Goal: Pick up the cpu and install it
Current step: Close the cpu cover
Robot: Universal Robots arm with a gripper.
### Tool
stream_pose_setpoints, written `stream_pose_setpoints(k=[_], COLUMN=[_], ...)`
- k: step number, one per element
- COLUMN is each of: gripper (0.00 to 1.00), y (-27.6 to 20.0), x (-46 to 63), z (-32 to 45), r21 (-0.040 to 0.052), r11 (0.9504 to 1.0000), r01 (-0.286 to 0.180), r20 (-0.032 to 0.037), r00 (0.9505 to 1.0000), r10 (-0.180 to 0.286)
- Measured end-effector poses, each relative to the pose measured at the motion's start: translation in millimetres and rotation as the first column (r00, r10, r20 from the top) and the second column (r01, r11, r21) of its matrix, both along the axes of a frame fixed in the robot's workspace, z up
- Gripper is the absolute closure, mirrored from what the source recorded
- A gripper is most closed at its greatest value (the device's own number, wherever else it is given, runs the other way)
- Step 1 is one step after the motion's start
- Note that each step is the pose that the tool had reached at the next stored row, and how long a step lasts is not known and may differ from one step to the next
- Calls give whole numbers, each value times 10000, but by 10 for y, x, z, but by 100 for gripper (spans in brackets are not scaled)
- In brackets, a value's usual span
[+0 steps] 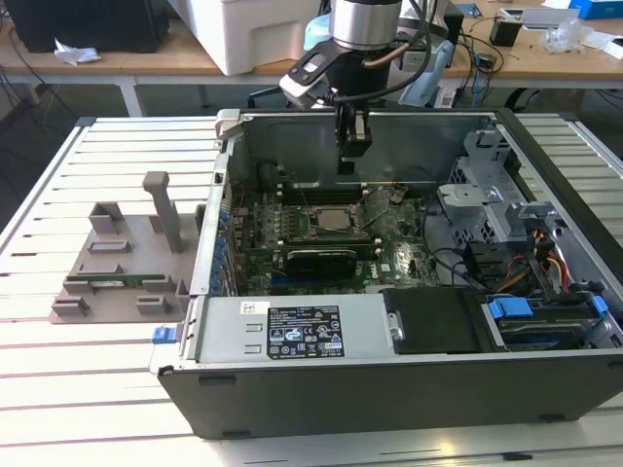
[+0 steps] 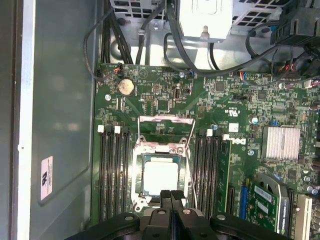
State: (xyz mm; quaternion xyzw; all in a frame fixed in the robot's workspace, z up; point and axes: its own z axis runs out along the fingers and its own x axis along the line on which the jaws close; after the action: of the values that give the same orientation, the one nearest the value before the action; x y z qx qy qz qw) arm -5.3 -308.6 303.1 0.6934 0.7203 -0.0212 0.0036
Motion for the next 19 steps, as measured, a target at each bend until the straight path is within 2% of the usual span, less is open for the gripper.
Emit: stream_pose_setpoints(k=[3, 5, 12, 19], gripper=[89, 89, 89, 89], y=[0, 0, 1, 1], x=[177, 230, 611, 761], z=[0, 0, -1, -30], r21=[0, -1, -9, -11], r11=[10000, 10000, 10000, 10000], r01=[0, -2, -1, -2], r20=[0, 0, -10, -21], r00=[10000, 10000, 10000, 10000], r10=[0, 2, 1, 2])
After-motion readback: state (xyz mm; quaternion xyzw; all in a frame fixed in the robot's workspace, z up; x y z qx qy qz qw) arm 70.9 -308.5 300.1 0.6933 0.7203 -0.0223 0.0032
